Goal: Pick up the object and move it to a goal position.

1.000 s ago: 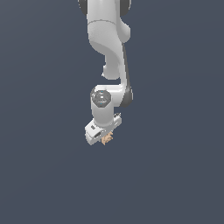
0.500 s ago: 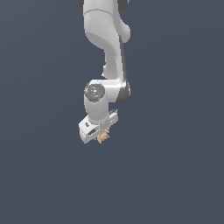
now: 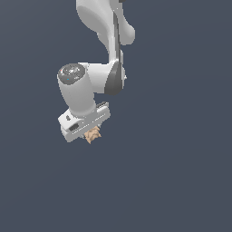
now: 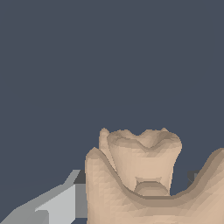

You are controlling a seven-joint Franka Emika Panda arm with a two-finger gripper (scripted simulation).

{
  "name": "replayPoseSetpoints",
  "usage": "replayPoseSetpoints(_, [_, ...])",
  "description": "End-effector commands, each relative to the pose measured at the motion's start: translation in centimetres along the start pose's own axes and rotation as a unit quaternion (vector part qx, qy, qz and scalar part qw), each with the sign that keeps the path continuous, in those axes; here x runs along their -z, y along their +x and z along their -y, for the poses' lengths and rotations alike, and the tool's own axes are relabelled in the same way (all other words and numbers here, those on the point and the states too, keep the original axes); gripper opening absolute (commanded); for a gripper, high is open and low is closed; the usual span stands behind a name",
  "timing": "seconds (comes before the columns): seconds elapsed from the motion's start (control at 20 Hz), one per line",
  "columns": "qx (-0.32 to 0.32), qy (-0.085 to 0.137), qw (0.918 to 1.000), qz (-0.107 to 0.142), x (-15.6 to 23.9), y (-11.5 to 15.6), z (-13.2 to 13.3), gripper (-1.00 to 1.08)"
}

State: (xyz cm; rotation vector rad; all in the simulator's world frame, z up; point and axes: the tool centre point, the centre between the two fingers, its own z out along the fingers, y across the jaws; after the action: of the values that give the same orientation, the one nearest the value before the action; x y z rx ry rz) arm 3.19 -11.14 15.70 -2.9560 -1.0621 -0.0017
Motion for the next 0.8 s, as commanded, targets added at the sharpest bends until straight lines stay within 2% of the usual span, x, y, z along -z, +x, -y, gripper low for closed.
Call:
replayPoseSetpoints(0.0, [0.000,0.000,1.0000,0.000,2.5,-0.8,-1.4,-1.00])
replayPoseSetpoints(0.35, [0.000,0.000,1.0000,0.000,8.3,-2.5,-5.0,-1.00])
replayPoseSetpoints(0.75, [0.000,0.000,1.0000,0.000,11.6,-3.3,-7.2,-1.00])
